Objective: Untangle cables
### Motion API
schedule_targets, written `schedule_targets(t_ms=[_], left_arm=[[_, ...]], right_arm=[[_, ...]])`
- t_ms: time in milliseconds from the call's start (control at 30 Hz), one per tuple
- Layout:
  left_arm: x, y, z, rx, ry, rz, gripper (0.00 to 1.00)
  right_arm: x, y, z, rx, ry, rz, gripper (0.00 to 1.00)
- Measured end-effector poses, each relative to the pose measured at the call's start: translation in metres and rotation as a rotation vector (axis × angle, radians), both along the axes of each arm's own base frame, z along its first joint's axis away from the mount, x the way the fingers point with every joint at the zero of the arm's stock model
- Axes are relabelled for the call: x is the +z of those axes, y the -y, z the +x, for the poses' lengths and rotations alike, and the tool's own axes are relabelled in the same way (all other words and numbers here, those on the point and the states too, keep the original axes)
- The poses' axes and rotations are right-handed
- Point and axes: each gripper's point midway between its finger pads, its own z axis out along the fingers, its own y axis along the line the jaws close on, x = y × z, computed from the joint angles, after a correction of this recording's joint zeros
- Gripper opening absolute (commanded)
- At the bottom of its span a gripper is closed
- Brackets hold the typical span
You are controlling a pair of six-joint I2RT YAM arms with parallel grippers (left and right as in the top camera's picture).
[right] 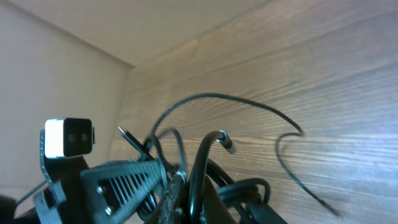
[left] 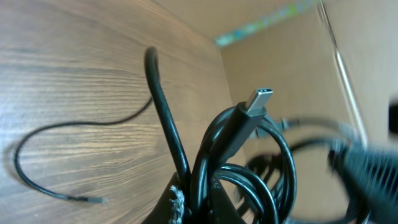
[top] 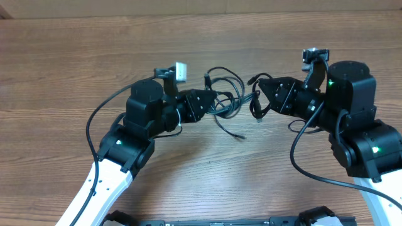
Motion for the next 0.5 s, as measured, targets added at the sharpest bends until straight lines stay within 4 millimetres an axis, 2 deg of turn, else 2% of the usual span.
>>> schedule_targets(t_ms=[167,367,500], left_arm=[[-0.007,-0.012,0.010,0.180,-0.192,-0.113,0.04],[-0.033,-0.020,0.004,0.354,-0.496,-0.230,0.04],[-0.034,-0.021,0.003,0.394,-0.561,-0.279,0.04]], right_arm=[[-0.007,0.005,-0.001,-0.033,-0.034,-0.014,0.04],[-0.017,0.009,-0.006,-0.055,-0.087,-0.029,0.04],[-0.032,0.021,-0.011,-0.135,-0.167,-0.051,0.04]])
